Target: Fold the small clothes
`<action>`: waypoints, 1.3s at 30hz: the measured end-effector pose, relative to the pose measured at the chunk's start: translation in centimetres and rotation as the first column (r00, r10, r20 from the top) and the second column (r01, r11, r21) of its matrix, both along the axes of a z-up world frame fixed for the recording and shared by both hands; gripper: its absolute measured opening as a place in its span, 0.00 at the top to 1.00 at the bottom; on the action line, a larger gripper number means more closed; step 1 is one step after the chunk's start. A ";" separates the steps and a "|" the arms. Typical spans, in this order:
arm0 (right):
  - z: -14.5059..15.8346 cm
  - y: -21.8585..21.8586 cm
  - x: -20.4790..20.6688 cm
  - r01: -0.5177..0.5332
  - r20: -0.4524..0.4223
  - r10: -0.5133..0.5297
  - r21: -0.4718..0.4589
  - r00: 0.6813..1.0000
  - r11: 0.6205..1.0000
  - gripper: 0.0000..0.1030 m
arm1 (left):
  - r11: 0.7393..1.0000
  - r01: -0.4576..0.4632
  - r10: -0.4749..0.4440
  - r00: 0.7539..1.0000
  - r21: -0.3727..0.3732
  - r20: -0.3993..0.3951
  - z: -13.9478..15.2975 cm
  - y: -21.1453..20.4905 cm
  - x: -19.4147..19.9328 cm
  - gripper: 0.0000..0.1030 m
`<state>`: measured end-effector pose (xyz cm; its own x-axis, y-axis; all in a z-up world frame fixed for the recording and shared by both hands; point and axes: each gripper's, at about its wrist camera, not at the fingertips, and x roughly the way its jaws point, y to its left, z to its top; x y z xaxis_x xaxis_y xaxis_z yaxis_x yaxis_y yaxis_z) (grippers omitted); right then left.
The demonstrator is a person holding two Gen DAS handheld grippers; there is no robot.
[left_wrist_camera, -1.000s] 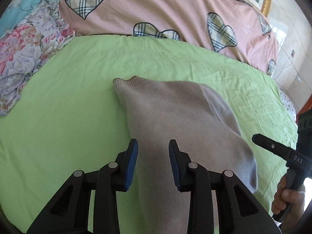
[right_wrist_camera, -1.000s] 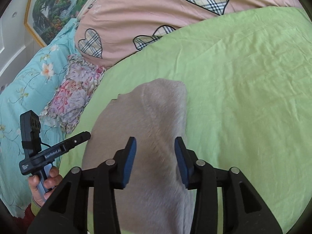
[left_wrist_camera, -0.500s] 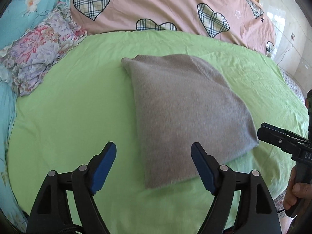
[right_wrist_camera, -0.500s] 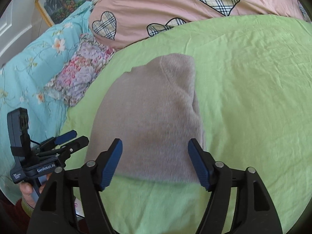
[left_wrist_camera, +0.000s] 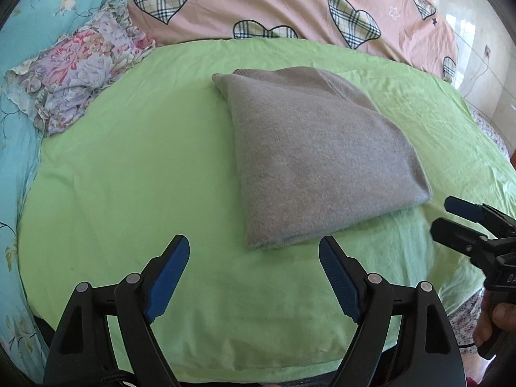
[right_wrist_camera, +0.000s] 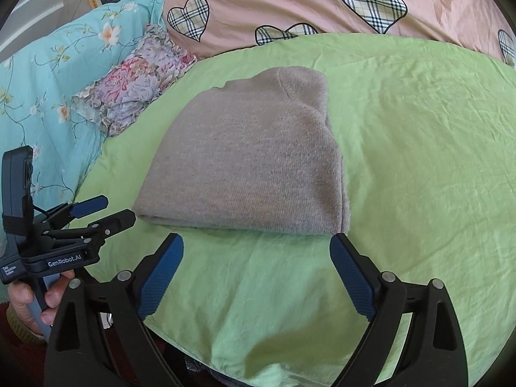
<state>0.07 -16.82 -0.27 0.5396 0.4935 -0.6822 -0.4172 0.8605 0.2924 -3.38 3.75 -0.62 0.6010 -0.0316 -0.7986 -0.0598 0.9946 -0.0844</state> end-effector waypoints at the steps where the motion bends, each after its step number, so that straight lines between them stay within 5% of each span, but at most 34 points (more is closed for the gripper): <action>1: -0.1 0.2 -0.2 -0.003 0.002 0.003 -0.008 1.000 1.000 0.09 | 1.000 -0.003 0.003 1.000 0.007 0.002 0.0 -0.1 -0.1 0.19; 21: -1.1 1.1 -0.9 0.003 -0.026 -0.005 -0.057 1.000 0.998 0.05 | 0.995 -0.018 0.021 0.999 0.098 -0.031 -0.4 0.1 -0.7 0.11; 30: 0.3 1.8 1.0 -0.046 -0.021 0.045 -0.069 0.999 0.997 0.05 | 0.984 -0.002 0.004 1.000 0.176 -0.014 0.6 0.1 1.0 0.07; 39: 1.8 2.7 3.1 -0.066 0.003 0.066 -0.084 0.998 0.994 0.05 | 0.985 0.002 -0.003 1.000 0.172 0.002 0.8 0.5 2.9 0.07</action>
